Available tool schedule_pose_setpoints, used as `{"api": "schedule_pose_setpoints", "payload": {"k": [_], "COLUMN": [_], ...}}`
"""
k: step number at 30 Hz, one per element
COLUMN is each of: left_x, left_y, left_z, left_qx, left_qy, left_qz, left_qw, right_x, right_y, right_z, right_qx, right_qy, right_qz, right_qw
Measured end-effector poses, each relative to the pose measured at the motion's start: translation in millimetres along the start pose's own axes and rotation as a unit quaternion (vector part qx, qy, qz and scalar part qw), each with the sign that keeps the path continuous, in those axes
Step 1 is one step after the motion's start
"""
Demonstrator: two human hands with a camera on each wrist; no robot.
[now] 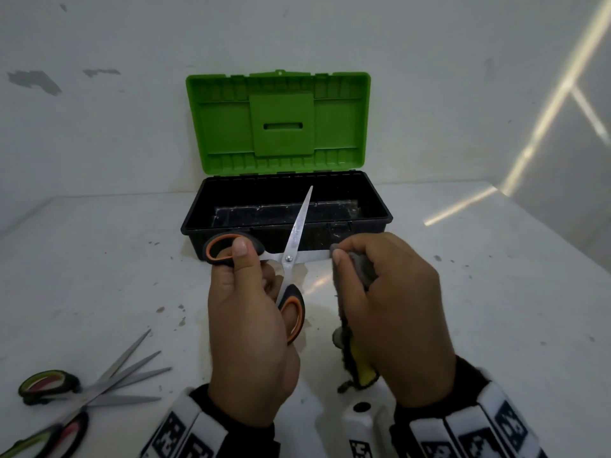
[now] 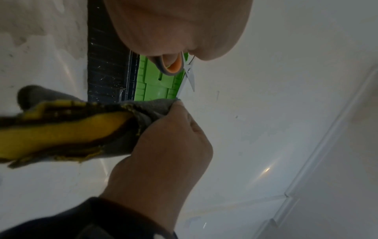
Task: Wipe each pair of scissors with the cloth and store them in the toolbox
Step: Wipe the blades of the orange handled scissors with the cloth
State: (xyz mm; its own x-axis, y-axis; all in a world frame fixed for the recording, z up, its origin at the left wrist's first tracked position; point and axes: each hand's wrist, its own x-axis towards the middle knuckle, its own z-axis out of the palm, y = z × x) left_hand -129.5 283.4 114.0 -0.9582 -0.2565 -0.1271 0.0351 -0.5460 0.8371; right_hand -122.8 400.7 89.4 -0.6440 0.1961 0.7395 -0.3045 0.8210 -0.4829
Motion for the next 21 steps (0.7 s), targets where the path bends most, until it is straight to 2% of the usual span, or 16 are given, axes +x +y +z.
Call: {"api": "schedule_pose_setpoints", "payload": {"k": [3,7,14,17,21], "left_x": [-0.3,-2.4,2.7,5.6,4.3], "left_y": [-1.0,-0.7,0.7,-0.1,-3.9], "left_z": [-0.4,0.7,-2.7,-6.4,-9.2], "left_qx": [0.021,0.020,0.012,-0.009,0.019], "left_qy": [-0.002,-0.008,0.001,0.002,-0.004], "left_qz": [0.009,0.005,-0.010,-0.030,-0.050], "left_qw": [1.000,1.000,1.000,1.000,0.999], "right_x": [3.8,1.5,10.6,8.6,-3.0], "right_y": [7.1,1.7,26.0,15.5,-1.0], "right_z": [-4.8,-4.8,-27.1,-29.7,-6.8], "right_qx": [-0.004,-0.007,0.004,0.018,0.009], "right_qy": [0.019,0.023,0.030,0.030,-0.031], "right_qz": [0.030,0.004,0.092,0.037,-0.074], "right_qw": [0.999,1.000,0.995,0.999,0.997]}}
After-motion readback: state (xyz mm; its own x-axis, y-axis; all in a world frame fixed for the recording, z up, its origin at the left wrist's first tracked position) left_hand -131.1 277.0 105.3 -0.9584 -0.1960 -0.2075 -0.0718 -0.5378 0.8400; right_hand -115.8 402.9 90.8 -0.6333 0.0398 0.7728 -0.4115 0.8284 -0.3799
